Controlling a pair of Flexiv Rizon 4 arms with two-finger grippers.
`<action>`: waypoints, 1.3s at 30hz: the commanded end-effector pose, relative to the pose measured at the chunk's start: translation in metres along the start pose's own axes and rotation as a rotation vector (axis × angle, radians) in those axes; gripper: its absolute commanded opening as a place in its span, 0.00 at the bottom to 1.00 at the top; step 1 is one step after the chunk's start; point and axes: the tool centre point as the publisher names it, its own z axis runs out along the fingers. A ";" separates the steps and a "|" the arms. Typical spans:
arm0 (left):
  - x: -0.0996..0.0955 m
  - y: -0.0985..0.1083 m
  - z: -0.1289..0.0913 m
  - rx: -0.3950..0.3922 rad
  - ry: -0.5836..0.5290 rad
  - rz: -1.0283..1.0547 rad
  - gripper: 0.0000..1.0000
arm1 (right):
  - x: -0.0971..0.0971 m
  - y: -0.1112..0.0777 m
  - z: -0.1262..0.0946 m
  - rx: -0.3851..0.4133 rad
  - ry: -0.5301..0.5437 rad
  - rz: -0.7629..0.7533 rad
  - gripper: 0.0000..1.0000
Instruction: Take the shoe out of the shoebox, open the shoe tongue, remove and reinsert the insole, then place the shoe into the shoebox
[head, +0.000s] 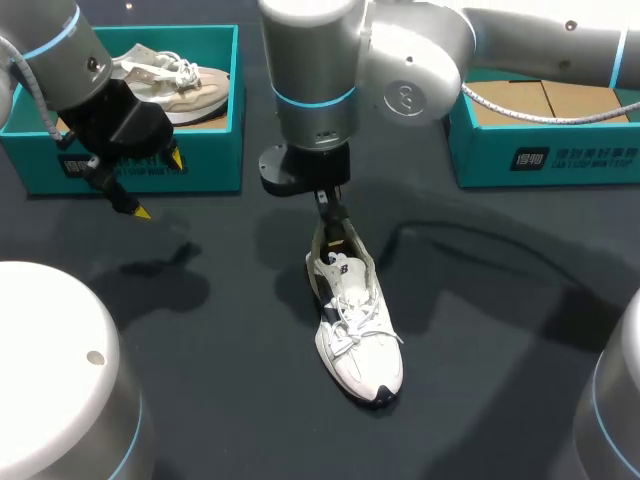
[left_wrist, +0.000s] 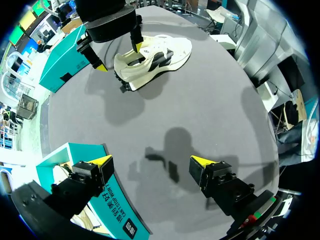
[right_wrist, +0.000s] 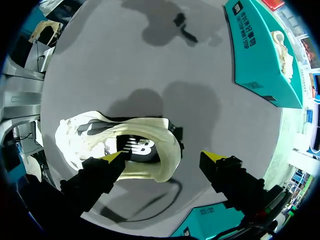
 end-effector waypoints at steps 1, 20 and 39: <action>0.000 0.000 0.000 -0.003 0.000 0.000 1.00 | -0.006 0.002 0.016 -0.003 0.003 -0.008 1.00; 0.000 0.000 0.000 -0.003 0.000 0.000 1.00 | -0.011 -0.004 0.062 -0.017 0.024 -0.012 0.95; 0.000 0.000 0.000 -0.003 0.000 0.000 1.00 | -0.002 -0.010 0.055 -0.015 0.022 0.025 0.00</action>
